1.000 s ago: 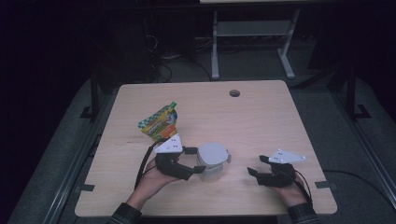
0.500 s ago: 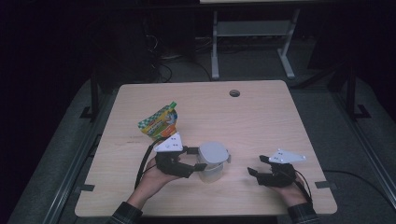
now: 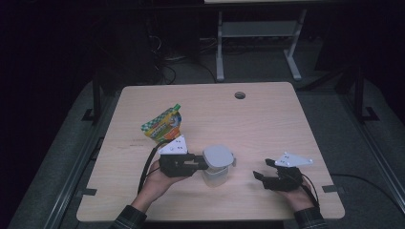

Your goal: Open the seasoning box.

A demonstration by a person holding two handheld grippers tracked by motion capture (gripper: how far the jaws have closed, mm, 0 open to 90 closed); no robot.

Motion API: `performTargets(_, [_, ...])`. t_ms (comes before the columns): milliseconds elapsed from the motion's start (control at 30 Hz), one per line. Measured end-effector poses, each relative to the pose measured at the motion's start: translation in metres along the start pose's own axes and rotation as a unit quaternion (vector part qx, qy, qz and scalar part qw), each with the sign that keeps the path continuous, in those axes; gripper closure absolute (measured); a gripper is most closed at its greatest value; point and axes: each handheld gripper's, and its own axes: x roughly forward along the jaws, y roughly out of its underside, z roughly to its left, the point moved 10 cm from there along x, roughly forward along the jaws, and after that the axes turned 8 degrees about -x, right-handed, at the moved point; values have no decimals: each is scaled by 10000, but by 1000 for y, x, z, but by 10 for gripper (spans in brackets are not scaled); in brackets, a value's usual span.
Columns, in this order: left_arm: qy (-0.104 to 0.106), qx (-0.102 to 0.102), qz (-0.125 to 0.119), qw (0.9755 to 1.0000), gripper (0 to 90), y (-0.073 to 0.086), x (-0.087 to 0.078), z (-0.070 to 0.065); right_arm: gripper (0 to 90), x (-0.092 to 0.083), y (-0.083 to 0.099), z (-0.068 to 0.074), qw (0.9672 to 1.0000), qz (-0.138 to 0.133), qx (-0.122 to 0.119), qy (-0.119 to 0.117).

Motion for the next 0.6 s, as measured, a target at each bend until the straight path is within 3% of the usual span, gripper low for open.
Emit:
performTargets(100, [32, -58, -13, 10000, 896, -2, -1, 1, 297, 0, 0, 0, 10000, -1, 1, 0])
performTargets(600, [172, -37, 86, 9998, 900, -9, -2, -4, 298, 1, 1, 0, 10000, 36, -6, 6])
